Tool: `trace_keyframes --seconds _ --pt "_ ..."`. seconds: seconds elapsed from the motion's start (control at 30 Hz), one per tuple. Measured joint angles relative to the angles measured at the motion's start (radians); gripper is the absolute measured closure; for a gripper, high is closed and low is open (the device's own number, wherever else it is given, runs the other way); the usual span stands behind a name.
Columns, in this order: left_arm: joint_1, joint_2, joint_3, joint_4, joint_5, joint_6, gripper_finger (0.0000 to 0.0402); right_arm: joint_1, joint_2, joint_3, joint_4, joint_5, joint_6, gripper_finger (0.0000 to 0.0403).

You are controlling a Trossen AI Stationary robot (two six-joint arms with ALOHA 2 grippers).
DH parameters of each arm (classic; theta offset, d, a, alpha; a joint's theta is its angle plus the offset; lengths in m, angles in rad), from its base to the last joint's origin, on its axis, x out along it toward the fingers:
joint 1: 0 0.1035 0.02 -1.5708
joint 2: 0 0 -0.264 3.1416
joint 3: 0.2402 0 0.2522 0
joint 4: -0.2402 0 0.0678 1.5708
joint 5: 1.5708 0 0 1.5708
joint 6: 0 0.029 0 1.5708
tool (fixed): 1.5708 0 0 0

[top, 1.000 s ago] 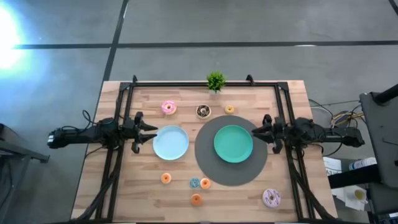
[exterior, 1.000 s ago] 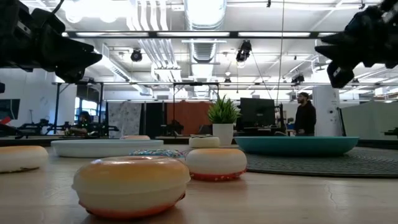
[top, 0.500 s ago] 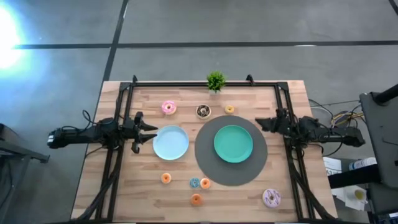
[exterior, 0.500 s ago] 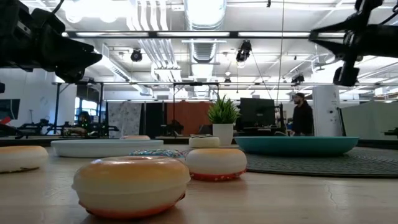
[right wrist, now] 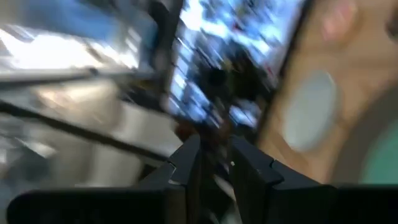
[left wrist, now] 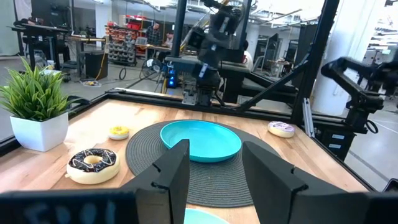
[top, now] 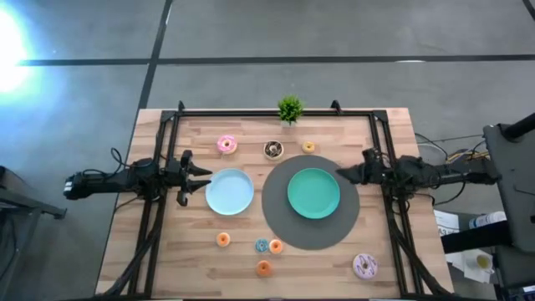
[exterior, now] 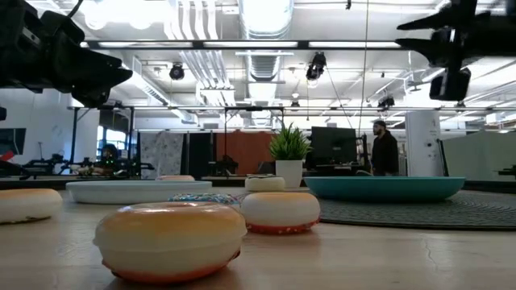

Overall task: Pick & Place donuts
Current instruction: Put the large purple donut on the green plate

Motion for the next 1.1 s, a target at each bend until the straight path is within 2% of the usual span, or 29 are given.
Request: trace_keyframes --seconds 0.2,0.27,0.4,0.53,0.7,0.8,0.93,1.1 --pt "0.0 0.0 0.0 0.0 0.0 0.0 0.0278 0.122 0.284 0.344 -0.754 -0.147 -0.08 0.0312" --pt "0.0 0.0 0.0 0.0 0.0 0.0 0.0278 0.169 0.383 0.435 -0.906 -0.18 -0.125 0.0304" --pt "0.0 0.0 0.0 0.0 0.0 0.0 0.0278 0.26 0.561 0.56 -1.083 -0.232 -0.208 0.028" --pt "0.0 0.0 0.0 0.0 0.0 0.0 0.0278 0.36 0.702 0.625 -1.163 -0.28 -0.285 0.0244" --pt "0.0 0.0 0.0 0.0 0.0 0.0 0.0278 0.54 0.854 0.674 -1.175 -0.273 -0.42 0.0208" --pt "0.0 0.0 0.0 0.0 0.0 0.0 0.0278 0.637 0.939 0.701 -1.175 -0.269 -0.475 0.0203" --pt "0.0 0.0 0.0 0.0 0.0 0.0 0.0278 0.711 1.031 0.725 -1.166 -0.278 -0.489 0.0202" --pt "0.0 0.0 0.0 0.0 0.0 0.0 0.0278 0.753 1.096 0.715 -1.018 -0.344 -0.498 0.0202"
